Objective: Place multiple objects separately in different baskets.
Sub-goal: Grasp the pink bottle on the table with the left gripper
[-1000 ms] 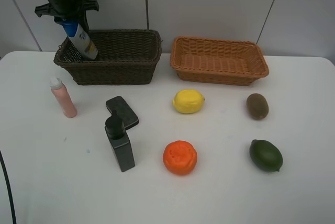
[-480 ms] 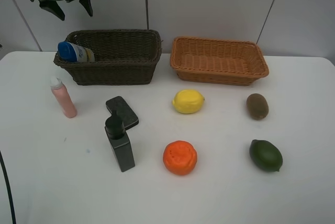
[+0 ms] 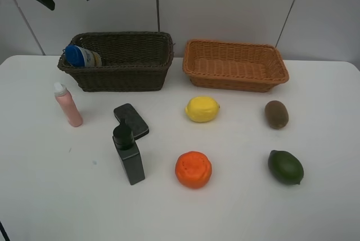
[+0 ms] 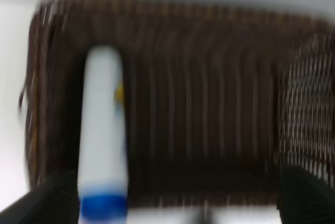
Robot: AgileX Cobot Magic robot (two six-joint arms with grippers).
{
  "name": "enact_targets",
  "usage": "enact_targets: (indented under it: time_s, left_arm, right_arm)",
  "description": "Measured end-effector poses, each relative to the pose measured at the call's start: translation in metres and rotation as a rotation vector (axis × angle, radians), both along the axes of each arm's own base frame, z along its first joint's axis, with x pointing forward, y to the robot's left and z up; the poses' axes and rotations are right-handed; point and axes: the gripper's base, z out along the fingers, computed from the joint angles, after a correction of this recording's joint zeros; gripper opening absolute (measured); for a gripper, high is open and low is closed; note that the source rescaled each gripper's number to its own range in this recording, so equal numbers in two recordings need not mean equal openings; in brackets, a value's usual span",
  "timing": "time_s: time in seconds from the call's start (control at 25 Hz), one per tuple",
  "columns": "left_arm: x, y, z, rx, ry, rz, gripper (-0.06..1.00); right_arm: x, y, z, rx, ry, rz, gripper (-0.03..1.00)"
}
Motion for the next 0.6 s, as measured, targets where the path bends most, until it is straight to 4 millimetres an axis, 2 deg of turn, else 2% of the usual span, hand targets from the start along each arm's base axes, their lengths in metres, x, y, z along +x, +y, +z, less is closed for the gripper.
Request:
enact_targets:
  time_s: [0.04, 0.12, 0.2, 0.28, 0.44, 0.6]
  left_arm:
    - [-0.017, 0.001, 0.007, -0.002, 0.012, 0.009, 0.97]
    - [-0.051, 0.004, 0.007, 0.006, 0.068, 0.026, 0.97]
    - [-0.078, 0.007, 0.002, 0.019, 0.117, 0.040, 0.97]
    - [-0.100, 0.009, -0.011, 0.032, 0.180, 0.041, 0.97]
    - [-0.126, 0.012, -0.044, 0.050, 0.318, 0.038, 0.97]
    - [-0.135, 0.013, -0.072, 0.061, 0.353, 0.054, 0.97]
  right_arm:
    - [0.000, 0.000, 0.000, 0.000, 0.000, 0.000, 1.00]
    - [0.000, 0.000, 0.000, 0.000, 0.000, 0.000, 1.00]
    - [0.000, 0.000, 0.000, 0.000, 0.000, 0.000, 1.00]
    - [0.000, 0.000, 0.000, 0.000, 0.000, 0.000, 1.00]
    - [0.000, 0.000, 0.000, 0.000, 0.000, 0.000, 1.00]
    - [0.000, 0.000, 0.000, 0.000, 0.000, 0.000, 1.00]
